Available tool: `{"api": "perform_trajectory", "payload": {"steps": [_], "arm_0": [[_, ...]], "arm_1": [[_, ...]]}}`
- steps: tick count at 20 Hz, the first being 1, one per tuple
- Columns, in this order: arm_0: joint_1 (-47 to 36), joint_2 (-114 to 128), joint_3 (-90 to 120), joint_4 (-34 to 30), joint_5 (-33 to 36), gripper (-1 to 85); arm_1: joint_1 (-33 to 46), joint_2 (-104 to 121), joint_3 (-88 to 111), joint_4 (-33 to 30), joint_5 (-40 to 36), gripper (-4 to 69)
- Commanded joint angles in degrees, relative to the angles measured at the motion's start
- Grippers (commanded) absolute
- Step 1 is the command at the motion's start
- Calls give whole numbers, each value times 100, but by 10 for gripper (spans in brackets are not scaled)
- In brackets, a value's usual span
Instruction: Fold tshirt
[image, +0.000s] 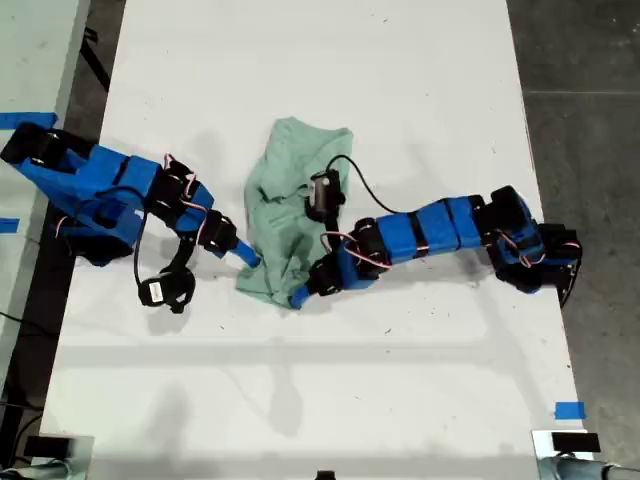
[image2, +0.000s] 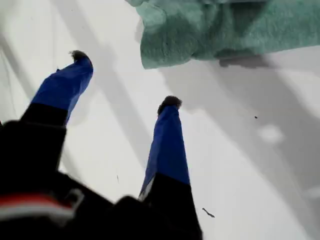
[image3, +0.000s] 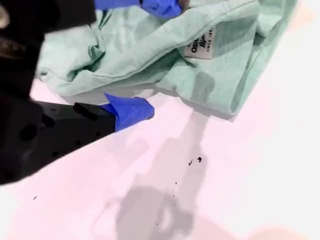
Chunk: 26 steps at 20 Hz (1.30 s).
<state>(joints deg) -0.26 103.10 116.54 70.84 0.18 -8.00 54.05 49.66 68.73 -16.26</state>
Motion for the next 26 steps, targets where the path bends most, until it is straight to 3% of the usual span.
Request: {"api": "perform_trajectory", "payload": {"steps": [1, 15, 20, 22, 24, 25, 26], "arm_0": [[149, -246, -62, -272, -97, 289], [-132, -1907, -870, -448, 325, 283], [-158, -3217, -1600, -299, 677, 236], [-105, -3428, -1749, -264, 756, 180], [-62, -3428, -1749, -352, 703, 4], [-9, -3410, -1767, -334, 510, 0], [88, -3384, -1802, -316, 334, 0]], "arm_1": [[-79, 0, -703, -229, 0, 299], [264, -721, -984, -668, -185, 286], [299, -1292, -1143, -976, -158, 275], [229, -1477, -1143, -1151, -88, 222], [149, -1564, -1143, -1195, 53, 50], [88, -1573, -1143, -1125, 114, -15], [26, -1547, -1143, -1055, 132, -14]]}}
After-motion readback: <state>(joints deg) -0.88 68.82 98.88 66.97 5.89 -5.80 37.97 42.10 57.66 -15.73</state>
